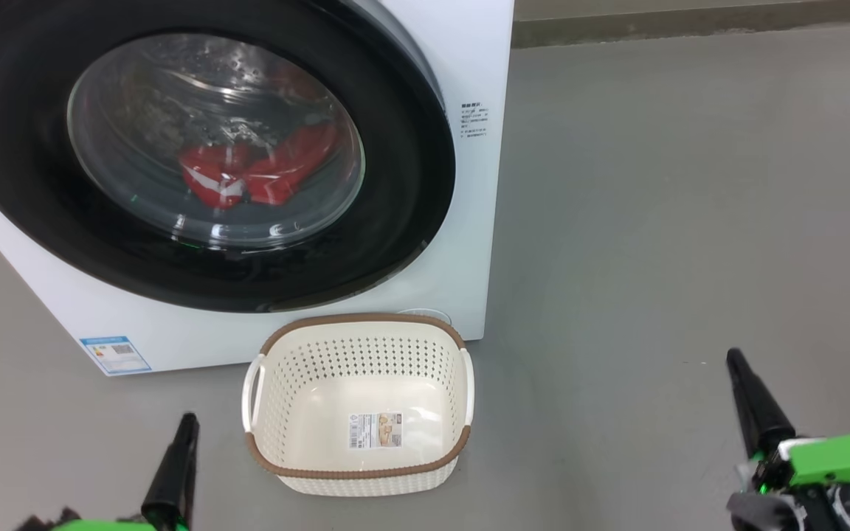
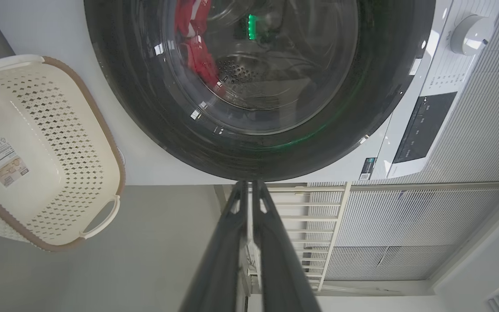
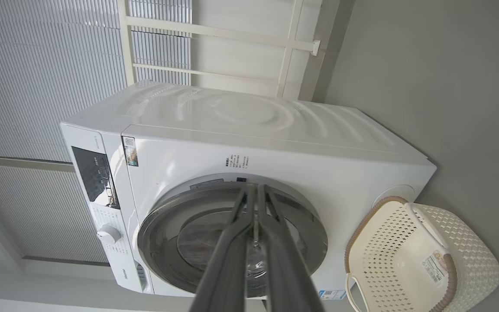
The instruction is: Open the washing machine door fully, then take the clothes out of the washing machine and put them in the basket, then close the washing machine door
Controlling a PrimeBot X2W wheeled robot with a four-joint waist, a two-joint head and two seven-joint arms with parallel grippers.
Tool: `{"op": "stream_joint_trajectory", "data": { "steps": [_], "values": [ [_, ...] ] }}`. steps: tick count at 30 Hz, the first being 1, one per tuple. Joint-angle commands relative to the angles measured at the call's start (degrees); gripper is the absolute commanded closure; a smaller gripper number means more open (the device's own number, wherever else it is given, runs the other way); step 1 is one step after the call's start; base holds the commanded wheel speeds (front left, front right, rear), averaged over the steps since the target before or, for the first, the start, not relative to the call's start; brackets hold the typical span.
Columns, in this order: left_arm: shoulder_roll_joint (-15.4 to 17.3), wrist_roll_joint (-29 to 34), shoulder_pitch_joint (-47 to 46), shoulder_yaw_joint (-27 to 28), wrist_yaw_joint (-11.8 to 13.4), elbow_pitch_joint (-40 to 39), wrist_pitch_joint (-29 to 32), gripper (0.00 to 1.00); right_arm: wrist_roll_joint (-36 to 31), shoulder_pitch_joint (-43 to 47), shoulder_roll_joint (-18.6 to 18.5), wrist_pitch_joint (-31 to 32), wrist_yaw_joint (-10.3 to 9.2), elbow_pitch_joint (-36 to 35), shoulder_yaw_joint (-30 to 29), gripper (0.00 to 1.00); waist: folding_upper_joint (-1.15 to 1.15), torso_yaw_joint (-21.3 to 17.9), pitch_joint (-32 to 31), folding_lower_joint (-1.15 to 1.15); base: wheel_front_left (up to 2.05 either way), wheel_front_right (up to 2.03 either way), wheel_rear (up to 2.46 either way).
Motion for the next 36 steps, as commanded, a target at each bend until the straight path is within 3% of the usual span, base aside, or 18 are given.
{"op": "stream_joint_trajectory", "data": {
  "steps": [1, 10, 14, 21, 36],
  "values": [
    [-0.2, 0.0, 0.2, 0.0, 0.0, 0.5, 0.0, 0.00, 0.0, 0.2, 0.2, 0.0, -0.01, 0.6, 0.1, 0.00, 0.00, 0.0, 0.0, 0.00, 0.00, 0.00, 0.00],
    [-0.6, 0.0, 0.8, -0.8, 0.0, 1.4, -0.7, 0.00, -0.1, 0.7, 0.7, -0.3, -0.01, 1.5, 1.2, 0.00, 0.00, 0.0, -0.1, 0.13, 0.00, 0.00, 0.00],
    [-0.4, 0.6, 0.7, -1.4, 0.0, 1.2, -1.4, 0.00, -0.5, 0.5, 0.5, -0.8, -0.01, 1.1, 1.9, 0.00, 0.00, -0.1, 0.1, 0.01, 0.00, 0.00, 0.00],
    [0.2, 2.2, 0.3, -2.7, 0.0, 0.6, -2.9, 0.00, -2.2, -0.2, -0.3, -2.6, -0.01, 0.3, 3.9, 0.00, 0.00, -0.2, 0.2, 0.01, 0.00, 0.00, 0.00],
    [0.1, 11.4, 0.1, -2.7, -0.1, -0.7, -5.4, 0.00, -10.8, -1.5, -1.6, -5.4, -0.01, 1.1, 7.2, 0.00, 0.00, -0.2, 0.0, 0.00, 0.00, 0.00, 0.00]
  ]
}}
